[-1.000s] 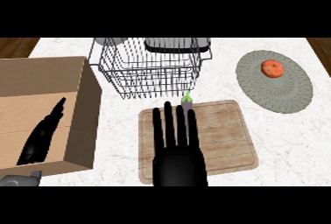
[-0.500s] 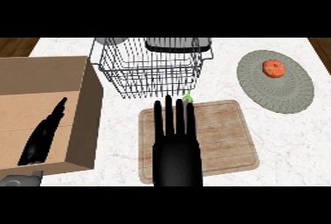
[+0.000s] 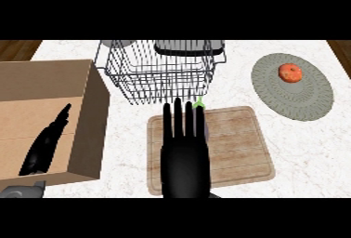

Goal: Pick the eggplant from the cutting board and place it in the basket

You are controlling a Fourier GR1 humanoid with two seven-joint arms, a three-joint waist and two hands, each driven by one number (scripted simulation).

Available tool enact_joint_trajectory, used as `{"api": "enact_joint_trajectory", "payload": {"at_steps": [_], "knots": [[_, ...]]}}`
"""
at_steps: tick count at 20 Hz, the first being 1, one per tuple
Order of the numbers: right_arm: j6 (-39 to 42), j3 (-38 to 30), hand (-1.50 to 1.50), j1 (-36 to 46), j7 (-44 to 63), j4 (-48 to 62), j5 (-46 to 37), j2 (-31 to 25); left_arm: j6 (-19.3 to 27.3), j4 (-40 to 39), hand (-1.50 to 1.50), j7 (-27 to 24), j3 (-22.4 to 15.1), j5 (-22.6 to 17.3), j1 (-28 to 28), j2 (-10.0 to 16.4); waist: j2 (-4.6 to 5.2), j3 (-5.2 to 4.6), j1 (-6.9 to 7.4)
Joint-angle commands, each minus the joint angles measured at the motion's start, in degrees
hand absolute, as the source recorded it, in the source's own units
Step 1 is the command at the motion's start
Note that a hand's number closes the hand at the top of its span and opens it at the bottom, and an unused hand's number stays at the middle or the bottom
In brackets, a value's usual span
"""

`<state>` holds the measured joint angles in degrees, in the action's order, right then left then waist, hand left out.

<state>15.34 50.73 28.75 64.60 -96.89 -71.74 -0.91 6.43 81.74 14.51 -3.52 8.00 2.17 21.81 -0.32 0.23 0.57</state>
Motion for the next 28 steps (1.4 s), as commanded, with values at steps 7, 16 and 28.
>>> {"api": "enact_joint_trajectory", "payload": {"at_steps": [7,16,28], "knots": [[-1.44,-1.74,-1.5,0.47,5.66,5.44,1.06,0.86,0.01,-7.36,0.0,-2.32,1.07,2.32,1.96,-2.44,0.41,-0.28,-0.67],[-6.15,-2.48,-1.5,0.04,4.76,11.37,1.67,0.87,-2.43,-6.36,0.0,-2.21,2.47,2.47,1.5,-2.78,0.37,-0.26,-0.42],[-10.65,-6.62,-1.5,-0.64,0.96,17.61,0.02,0.86,-2.78,3.79,0.0,1.55,1.69,4.88,-4.83,-5.45,0.27,-0.22,0.08]]}}
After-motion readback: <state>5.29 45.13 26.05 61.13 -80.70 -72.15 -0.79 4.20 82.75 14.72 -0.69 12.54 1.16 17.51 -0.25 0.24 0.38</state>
